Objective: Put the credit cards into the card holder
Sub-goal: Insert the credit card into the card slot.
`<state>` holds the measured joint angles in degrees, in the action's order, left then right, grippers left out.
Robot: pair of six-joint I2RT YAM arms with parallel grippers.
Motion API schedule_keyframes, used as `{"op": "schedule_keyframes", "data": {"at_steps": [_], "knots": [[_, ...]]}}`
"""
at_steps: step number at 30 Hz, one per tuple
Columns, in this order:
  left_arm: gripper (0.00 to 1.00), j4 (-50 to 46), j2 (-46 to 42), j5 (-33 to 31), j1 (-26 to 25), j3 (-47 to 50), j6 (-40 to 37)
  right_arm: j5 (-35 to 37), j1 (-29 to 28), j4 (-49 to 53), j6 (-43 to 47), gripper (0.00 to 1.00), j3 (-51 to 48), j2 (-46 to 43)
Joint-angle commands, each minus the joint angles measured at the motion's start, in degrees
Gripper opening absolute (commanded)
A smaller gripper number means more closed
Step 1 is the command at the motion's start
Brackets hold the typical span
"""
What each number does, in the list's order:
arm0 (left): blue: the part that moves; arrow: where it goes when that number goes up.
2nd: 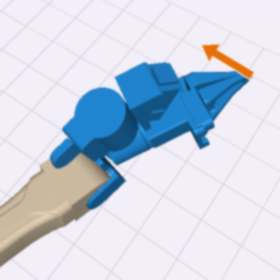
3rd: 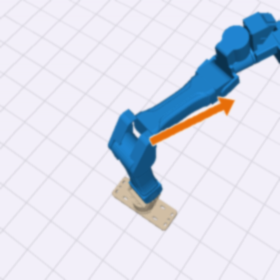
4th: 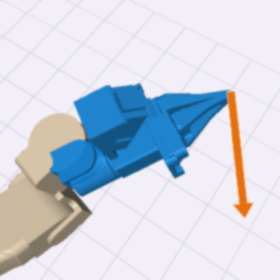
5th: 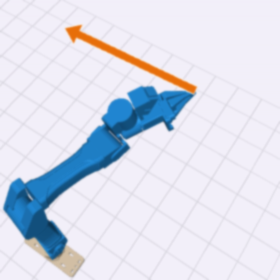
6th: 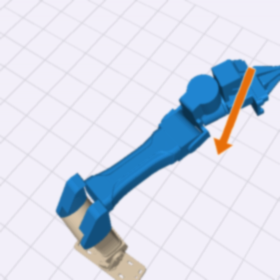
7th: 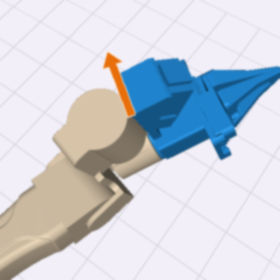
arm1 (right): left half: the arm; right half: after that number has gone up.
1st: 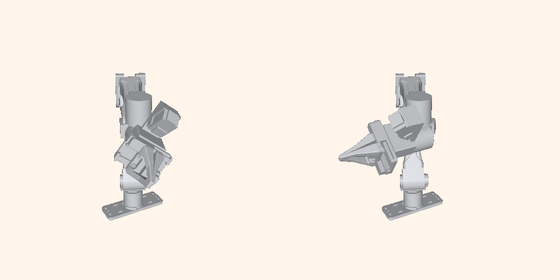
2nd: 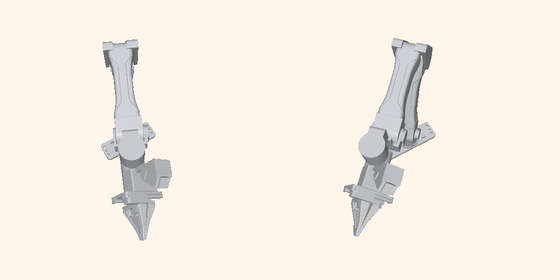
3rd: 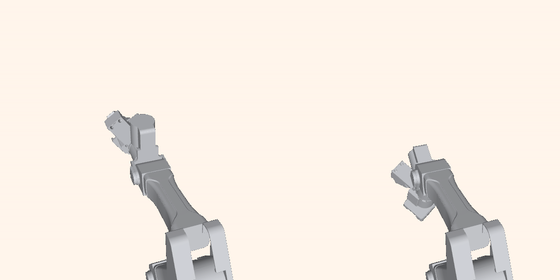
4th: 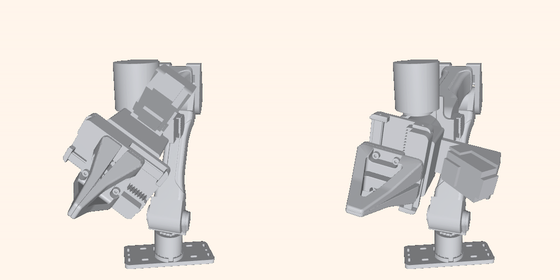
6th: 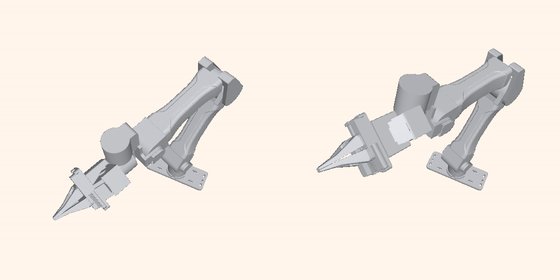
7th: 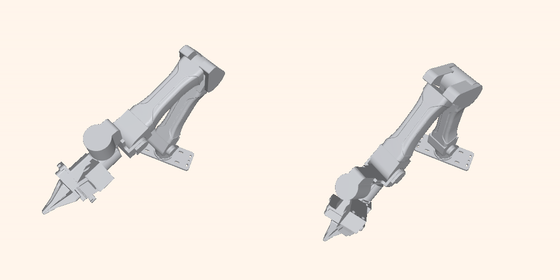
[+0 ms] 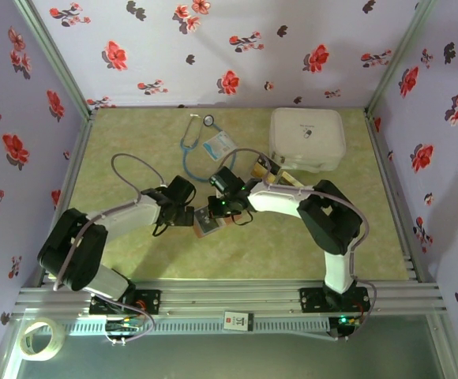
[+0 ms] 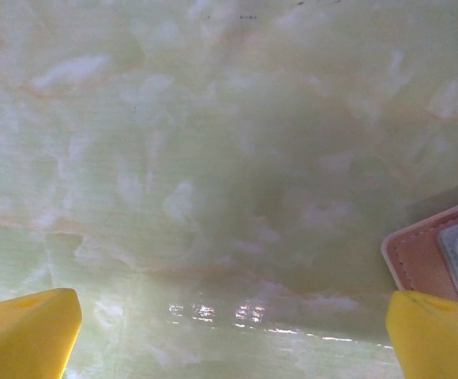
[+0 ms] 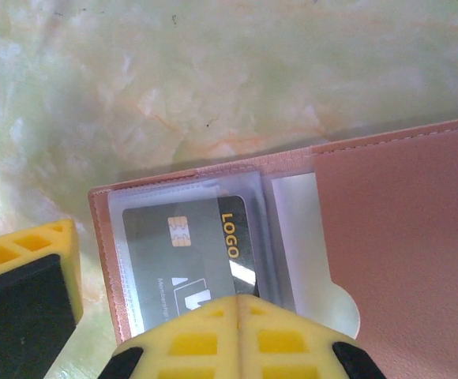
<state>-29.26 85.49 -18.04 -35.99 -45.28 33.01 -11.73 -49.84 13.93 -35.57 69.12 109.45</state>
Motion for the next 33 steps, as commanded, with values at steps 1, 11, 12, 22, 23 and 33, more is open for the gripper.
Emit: {"op": "schedule_keyframes", "data": {"at_steps": [1,11,12,22,23,33], "knots": [[1.00,-1.9,-0.9,-1.7,0.5,0.4,-0.5,2.5,0.9,2.2,0.9,0.00,-0.2,-1.7],[1.00,-1.4,1.7,-2.2,0.5,0.0,-1.0,1.8,1.5,2.6,1.2,0.00,1.3,1.2],[1.00,-1.2,2.0,-2.2,0.5,-0.1,-1.2,1.7,1.4,2.6,1.2,0.00,1.5,1.5],[1.00,-0.6,3.6,-2.2,0.5,-0.4,-1.6,0.5,1.2,2.6,1.1,0.00,3.0,2.9],[1.00,-0.6,3.7,-2.2,0.5,-0.5,-1.6,0.4,1.1,2.5,1.0,0.00,3.1,3.0],[1.00,-0.1,4.7,-1.9,0.5,-0.7,-1.6,-0.6,0.3,2.1,0.6,0.00,3.7,4.3]]}}
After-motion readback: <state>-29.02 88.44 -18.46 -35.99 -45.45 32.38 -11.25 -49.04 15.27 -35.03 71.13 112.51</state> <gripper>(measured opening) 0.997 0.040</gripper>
